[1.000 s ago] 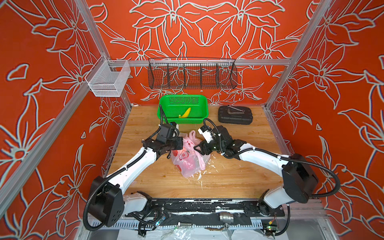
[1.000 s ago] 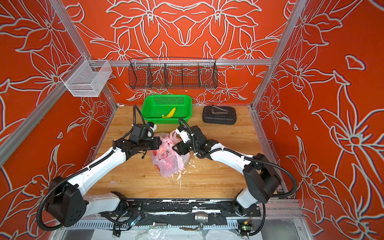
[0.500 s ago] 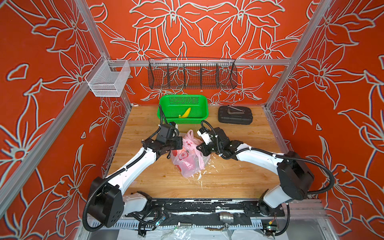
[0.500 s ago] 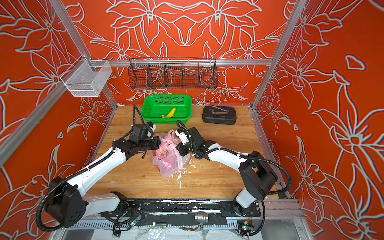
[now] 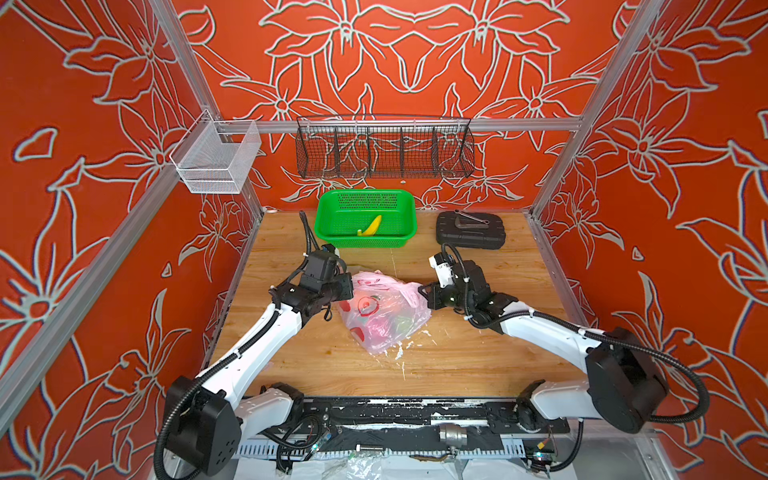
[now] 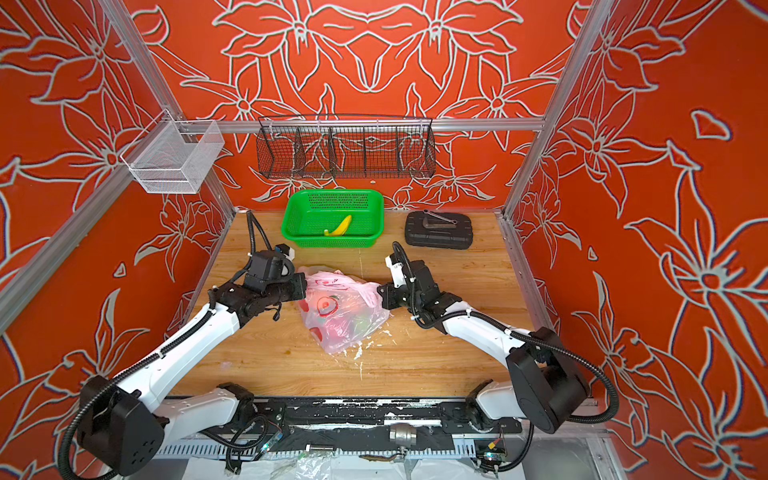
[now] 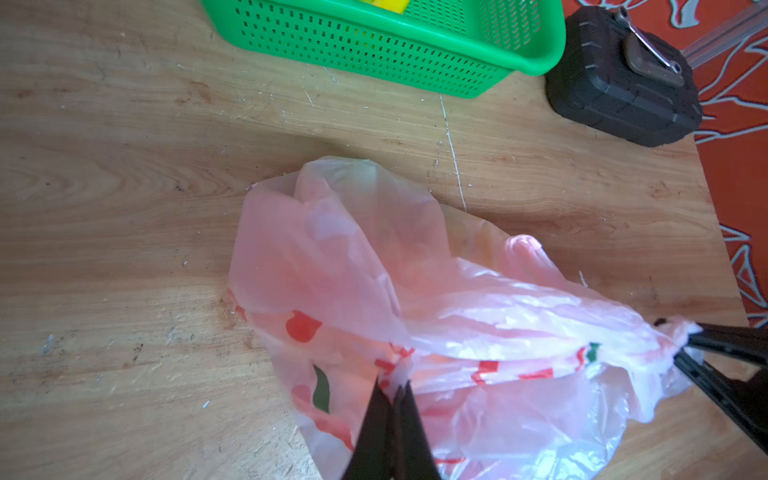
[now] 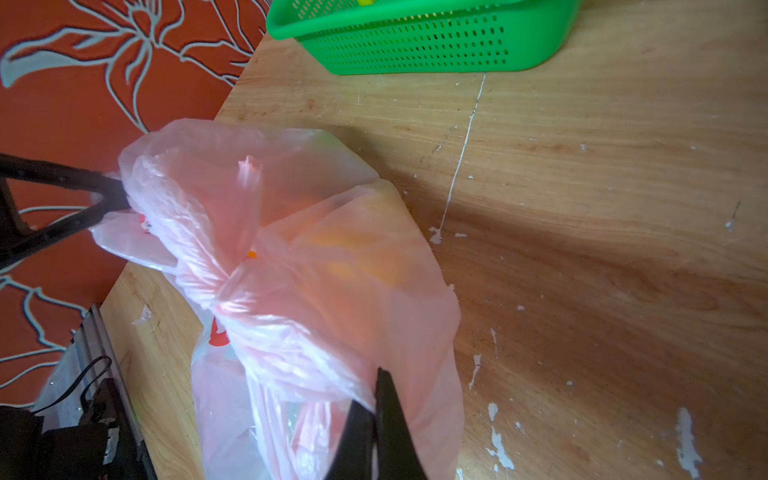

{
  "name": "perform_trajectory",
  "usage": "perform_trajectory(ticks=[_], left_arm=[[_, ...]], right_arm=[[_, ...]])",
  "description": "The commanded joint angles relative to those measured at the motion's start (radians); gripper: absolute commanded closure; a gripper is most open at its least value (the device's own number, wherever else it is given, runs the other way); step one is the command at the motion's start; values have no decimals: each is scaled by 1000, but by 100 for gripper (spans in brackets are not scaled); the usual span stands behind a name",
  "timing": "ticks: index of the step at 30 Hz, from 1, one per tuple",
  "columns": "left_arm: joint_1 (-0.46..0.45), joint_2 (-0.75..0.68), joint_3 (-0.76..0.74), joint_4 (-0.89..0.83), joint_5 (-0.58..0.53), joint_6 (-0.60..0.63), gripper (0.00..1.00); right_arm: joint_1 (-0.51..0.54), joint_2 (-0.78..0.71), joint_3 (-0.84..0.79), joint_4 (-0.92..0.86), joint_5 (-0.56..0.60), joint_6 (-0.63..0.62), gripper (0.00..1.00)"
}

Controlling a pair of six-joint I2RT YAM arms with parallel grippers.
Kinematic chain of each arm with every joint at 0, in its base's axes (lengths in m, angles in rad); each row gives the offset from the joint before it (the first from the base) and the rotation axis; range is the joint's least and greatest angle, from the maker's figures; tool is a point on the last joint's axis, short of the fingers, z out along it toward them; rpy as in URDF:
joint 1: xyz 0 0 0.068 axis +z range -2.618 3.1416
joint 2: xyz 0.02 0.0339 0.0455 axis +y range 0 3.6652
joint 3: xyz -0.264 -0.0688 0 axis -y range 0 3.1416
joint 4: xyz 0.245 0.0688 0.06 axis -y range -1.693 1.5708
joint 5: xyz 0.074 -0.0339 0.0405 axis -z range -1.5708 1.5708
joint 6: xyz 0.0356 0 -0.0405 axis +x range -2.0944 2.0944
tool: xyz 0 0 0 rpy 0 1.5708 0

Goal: Untie the knot of the plastic bag and take out the fruit

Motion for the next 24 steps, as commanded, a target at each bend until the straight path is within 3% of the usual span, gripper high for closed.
perform_trajectory(ticks=[1, 6, 12, 20, 24], left_arm=[[16, -40, -18, 20, 36, 48, 84], [-30, -76, 21, 89, 187, 198, 63], [-159, -32, 135, 59, 83, 436, 55], [-186, 81, 243, -48, 114, 713, 44], [-186, 124, 251, -57, 92, 788, 41]], right_arm=[[-16, -22, -13, 7, -41, 43, 100], [-15, -46, -16, 27, -93, 44, 100], [-9, -86, -26, 38, -116, 17, 100], [-2, -108, -16, 25, -157, -9, 100], [2, -112, -9, 16, -166, -18, 100]])
